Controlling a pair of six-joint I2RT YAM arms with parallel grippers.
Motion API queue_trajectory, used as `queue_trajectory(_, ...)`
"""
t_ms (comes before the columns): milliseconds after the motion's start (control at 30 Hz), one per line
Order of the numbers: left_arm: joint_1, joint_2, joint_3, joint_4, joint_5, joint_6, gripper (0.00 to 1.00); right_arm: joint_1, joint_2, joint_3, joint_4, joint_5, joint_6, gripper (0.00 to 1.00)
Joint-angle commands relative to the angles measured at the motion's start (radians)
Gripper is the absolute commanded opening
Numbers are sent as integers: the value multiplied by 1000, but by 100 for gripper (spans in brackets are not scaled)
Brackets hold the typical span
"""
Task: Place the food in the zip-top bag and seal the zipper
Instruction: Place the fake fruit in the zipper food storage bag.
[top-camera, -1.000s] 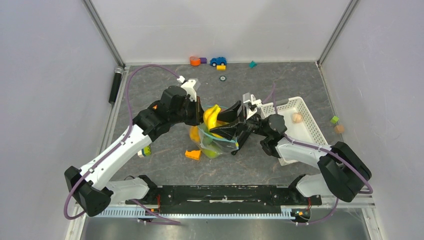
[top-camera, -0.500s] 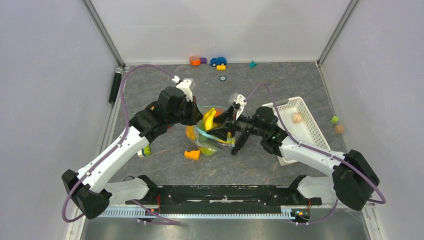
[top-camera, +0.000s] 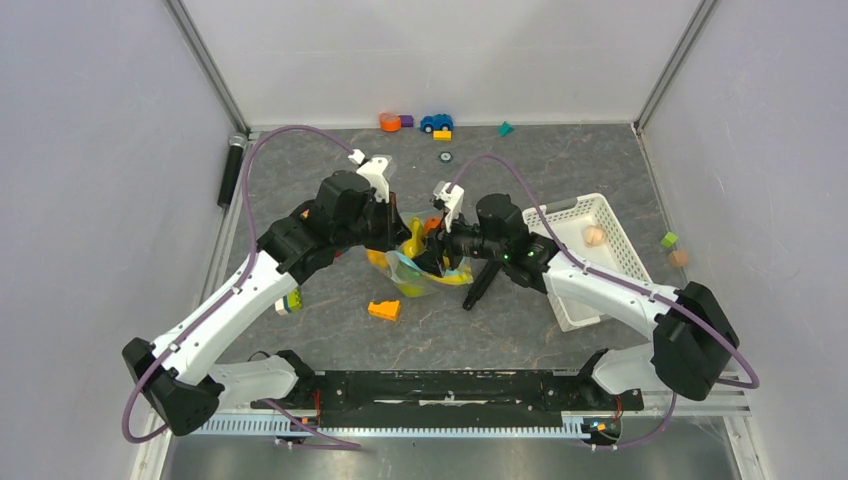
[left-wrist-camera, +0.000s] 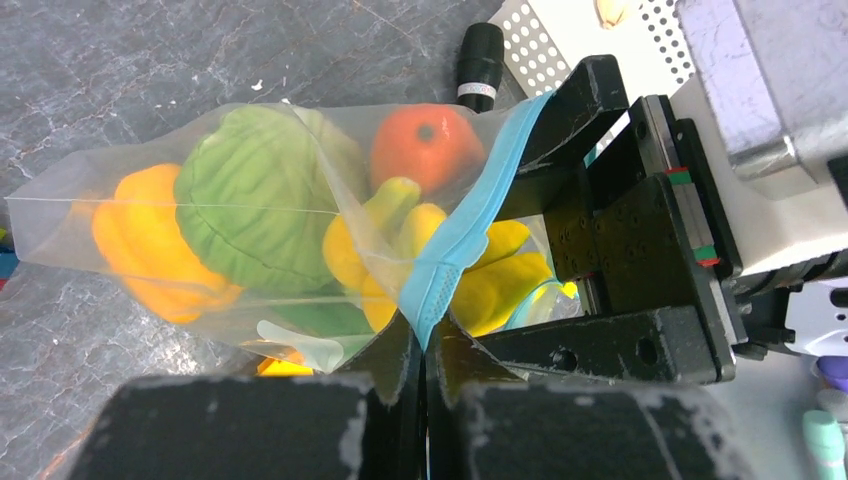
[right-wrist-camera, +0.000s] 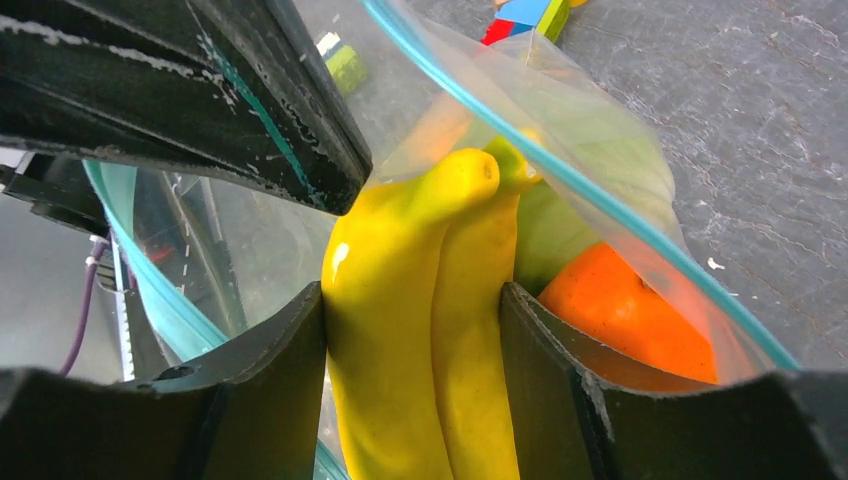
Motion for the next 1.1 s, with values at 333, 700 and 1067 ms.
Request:
queue_trajectory(333, 4, -1, 88, 160, 102, 30, 4, 10, 134, 176, -397, 411, -16, 22)
queue_trajectory(700, 4, 25, 61, 184, 56, 11, 3, 11, 46, 196, -306, 249, -100, 75)
queue_trajectory(1067, 3, 8, 35, 184, -16, 1, 3, 10, -139, 220, -203, 268, -177, 98)
